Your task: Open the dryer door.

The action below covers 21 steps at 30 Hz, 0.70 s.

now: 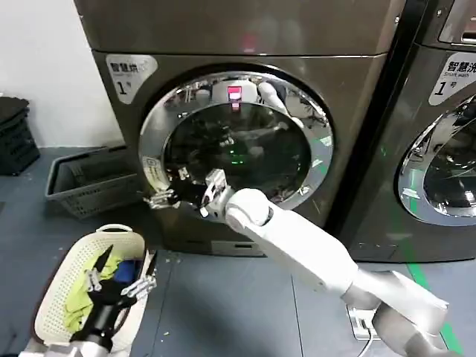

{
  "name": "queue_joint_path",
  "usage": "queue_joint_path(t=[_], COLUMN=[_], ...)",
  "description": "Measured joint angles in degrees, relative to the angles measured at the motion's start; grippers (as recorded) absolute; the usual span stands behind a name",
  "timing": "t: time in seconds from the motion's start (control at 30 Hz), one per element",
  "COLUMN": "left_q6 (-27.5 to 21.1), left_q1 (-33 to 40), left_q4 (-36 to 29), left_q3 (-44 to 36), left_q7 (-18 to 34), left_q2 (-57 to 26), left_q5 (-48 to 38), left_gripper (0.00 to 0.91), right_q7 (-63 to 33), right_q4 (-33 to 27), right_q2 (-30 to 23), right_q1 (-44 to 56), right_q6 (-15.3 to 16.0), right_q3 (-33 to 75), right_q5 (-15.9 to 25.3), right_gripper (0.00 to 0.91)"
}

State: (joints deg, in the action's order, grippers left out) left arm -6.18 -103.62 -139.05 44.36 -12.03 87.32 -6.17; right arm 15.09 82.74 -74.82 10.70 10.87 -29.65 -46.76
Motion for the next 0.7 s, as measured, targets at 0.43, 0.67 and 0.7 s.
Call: queue_joint_path(t=[0.43, 0.67, 0.7], left_q6=[-2.06, -1.90, -1.74], left_q1=[2.74, 4.23, 4.44], left_q4=[3.13, 5.80, 6.34], left_q3=[10.87, 16.33, 16.93], left_q7=[-0.19, -2.77, -3.67], left_q2=[-4.76, -9.01, -9.74], left_q5=[-12.15, -15.61, -15.99], left_gripper=[0.907, 0.907, 0.907], right_q7=[3.77, 6.15, 6.67], right_q4=[6.13, 11.00, 11.83], right_q2=[4.57, 9.25, 10.04], right_q1=[1.76, 2.96, 3.17], right_q6=[-0.04, -0.16, -0.21], right_q3=[-1.84, -2.95, -2.96], right_q5=[-2.75, -4.40, -4.62], right_gripper=[0.907, 0.907, 0.907])
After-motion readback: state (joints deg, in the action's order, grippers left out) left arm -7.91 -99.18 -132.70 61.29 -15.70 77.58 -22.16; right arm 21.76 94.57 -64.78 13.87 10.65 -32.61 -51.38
